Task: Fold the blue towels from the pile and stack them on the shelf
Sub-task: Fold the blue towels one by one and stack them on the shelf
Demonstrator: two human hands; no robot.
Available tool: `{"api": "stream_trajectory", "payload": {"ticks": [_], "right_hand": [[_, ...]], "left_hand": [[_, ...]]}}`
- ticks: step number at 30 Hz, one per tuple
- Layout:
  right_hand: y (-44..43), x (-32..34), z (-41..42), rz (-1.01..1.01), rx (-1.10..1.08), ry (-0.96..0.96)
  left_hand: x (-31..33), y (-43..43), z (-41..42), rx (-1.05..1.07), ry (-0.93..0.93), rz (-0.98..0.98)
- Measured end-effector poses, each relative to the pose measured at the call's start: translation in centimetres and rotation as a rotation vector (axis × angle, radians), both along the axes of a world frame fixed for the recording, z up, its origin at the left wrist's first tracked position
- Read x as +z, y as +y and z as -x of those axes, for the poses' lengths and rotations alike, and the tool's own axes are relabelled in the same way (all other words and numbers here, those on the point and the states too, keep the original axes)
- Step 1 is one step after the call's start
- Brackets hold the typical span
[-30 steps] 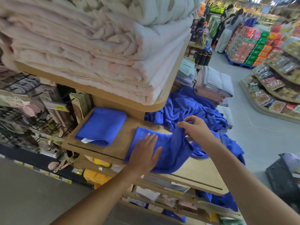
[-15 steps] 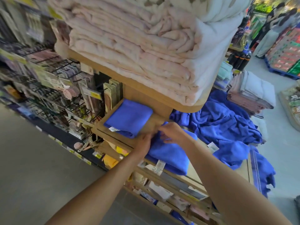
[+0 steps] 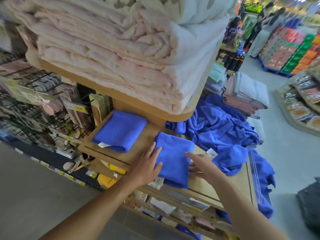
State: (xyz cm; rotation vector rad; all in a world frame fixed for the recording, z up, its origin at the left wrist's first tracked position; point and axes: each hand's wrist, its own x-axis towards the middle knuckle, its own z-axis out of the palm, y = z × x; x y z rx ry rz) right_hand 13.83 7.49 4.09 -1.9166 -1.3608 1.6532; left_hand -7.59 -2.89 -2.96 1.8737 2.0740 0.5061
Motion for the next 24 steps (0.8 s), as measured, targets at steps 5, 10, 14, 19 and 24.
{"api": "stream_trajectory", "payload": {"ticks": [5, 10, 14, 19, 24], "right_hand": [[-0.8, -1.0, 2.2, -0.026, -0.072, 0.106], [-2.5, 0.1, 3.5, -0.223, -0.025, 0.209], [-3.5, 2.1, 3.4, -0.268, 0.08, 0.335], [-2.9, 4.7, 3.3, -0.281, 0.192, 0.467], [-1.1, 6.2, 5.9, -0.188, 0.156, 0.588]], "left_hand": [[-0.4, -0.6, -0.6, 0.021, -0.102, -0.048], [-0.2, -0.2, 0.3, 0.065, -0.476, -0.11], [2.1, 0.9, 1.2, 0.273, -0.968, -0.144], [3.9, 0.7, 3.8, 0.126, -1.419, 0.128], [6.5, 0.3, 7.3, 0.209, -1.339, 0.11]]}}
